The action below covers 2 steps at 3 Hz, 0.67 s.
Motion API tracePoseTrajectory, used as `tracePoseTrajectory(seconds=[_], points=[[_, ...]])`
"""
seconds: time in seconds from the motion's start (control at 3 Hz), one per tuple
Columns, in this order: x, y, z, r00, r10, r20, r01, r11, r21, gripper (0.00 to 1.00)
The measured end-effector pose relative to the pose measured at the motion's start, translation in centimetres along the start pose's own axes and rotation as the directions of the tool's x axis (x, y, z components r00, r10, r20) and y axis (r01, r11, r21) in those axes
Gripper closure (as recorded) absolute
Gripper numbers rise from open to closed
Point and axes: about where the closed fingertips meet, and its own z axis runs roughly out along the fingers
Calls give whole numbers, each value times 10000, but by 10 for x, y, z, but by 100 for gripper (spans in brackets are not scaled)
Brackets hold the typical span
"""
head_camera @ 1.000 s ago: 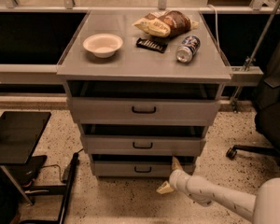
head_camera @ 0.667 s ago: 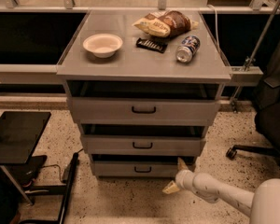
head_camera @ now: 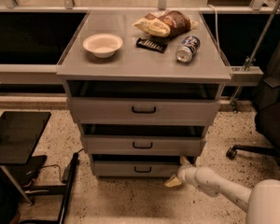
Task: Open bottom drawer
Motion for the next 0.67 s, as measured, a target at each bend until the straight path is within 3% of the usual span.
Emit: tracePoseTrajectory(seconds=[0.67], points=[[7, -3, 19, 9997, 147, 197, -143, 9997, -216, 0]])
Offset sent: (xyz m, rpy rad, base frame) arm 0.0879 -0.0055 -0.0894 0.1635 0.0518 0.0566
